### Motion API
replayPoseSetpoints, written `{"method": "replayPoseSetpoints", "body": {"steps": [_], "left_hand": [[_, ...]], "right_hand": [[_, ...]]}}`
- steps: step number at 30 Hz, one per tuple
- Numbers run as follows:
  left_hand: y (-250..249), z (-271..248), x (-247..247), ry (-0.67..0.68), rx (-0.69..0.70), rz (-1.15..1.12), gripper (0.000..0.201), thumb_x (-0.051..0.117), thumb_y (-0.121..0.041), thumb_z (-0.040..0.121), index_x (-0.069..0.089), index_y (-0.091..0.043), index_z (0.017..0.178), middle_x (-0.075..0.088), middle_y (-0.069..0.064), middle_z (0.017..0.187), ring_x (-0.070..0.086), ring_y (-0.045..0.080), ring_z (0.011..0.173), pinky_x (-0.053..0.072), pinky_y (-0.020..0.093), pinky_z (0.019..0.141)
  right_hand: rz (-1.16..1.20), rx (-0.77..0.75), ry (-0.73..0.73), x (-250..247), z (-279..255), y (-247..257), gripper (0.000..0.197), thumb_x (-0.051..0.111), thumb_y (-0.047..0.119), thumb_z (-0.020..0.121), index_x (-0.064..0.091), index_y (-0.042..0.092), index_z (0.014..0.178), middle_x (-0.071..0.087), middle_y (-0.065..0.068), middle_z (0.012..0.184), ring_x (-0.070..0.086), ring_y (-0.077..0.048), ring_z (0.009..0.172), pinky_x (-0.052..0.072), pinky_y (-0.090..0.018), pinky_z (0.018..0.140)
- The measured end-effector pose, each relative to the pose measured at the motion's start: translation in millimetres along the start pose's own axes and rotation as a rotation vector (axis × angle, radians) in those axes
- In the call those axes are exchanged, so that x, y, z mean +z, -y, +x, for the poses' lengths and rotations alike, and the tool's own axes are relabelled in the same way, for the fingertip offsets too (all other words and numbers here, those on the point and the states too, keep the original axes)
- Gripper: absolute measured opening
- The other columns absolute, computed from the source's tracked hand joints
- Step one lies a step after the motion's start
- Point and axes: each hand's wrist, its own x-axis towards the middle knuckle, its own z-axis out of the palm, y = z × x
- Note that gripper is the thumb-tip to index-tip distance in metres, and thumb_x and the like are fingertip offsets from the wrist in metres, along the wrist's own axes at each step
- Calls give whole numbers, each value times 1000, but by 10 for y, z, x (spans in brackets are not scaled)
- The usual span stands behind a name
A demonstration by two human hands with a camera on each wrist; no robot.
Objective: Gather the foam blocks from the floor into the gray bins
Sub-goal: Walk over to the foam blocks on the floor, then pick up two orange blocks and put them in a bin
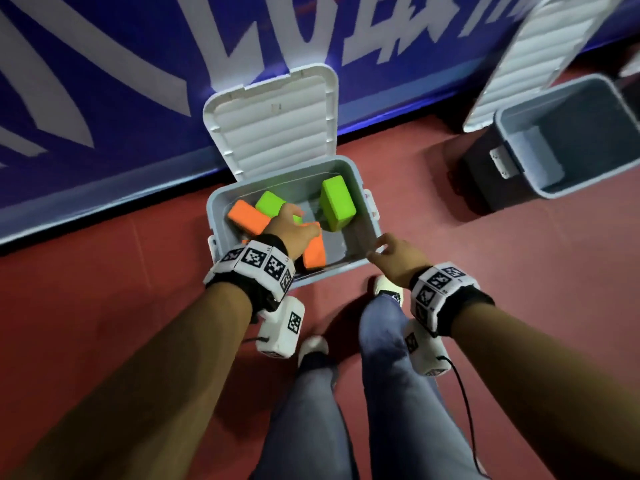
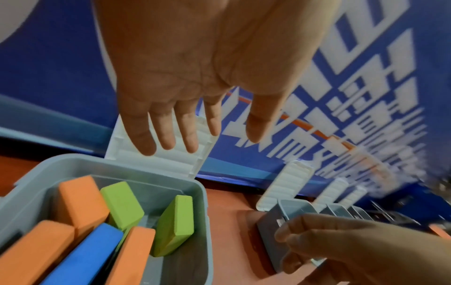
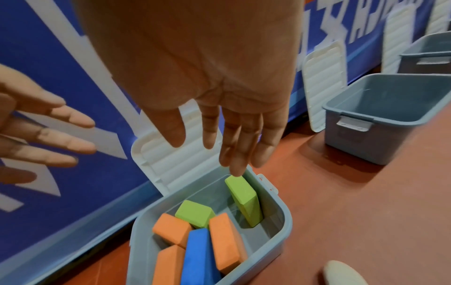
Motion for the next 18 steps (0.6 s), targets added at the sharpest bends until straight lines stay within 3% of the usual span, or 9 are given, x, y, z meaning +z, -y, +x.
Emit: {"method": "replayPoseSetpoints", "body": {"steps": [5,9,12,15,18], "left_hand": [[-427,-615,63,129,126,158,44,63,-23,87,46,-12,126,54,11,126,53,28,114,39,29,92],[-825,-1046,388,197,215,215,39,62,-24,87,49,-12,122,58,9,115,55,27,112,40,28,91],[-1052,-1369,779,274,269,268,34,63,-25,86,52,-13,116,61,9,106,59,28,104,43,31,90],[-1243,-1740,1280,351,347,359,35,62,-26,87,51,-13,117,58,6,103,57,26,93,41,28,82],[-1405,-2195,1918,423,436,435,35,64,-28,86,51,-15,116,60,8,116,57,28,105,42,32,91]], "right_hand": [[109,95,-80,-308,-783,-249,32,56,33,90,56,16,117,63,-12,114,57,-29,106,40,-28,80],[190,193,-154,-611,-1346,-647,31,55,32,91,57,16,118,63,-11,113,56,-28,105,36,-25,75],[244,268,-195,-759,-1744,-1046,31,54,33,92,57,16,118,62,-10,114,57,-28,106,37,-26,76],[309,328,-243,-841,-2179,-1542,31,54,32,92,57,15,118,62,-12,116,57,-30,106,41,-30,81],[384,395,-292,-855,-2680,-2147,31,53,31,93,57,14,118,62,-12,116,57,-30,106,41,-30,80]]}}
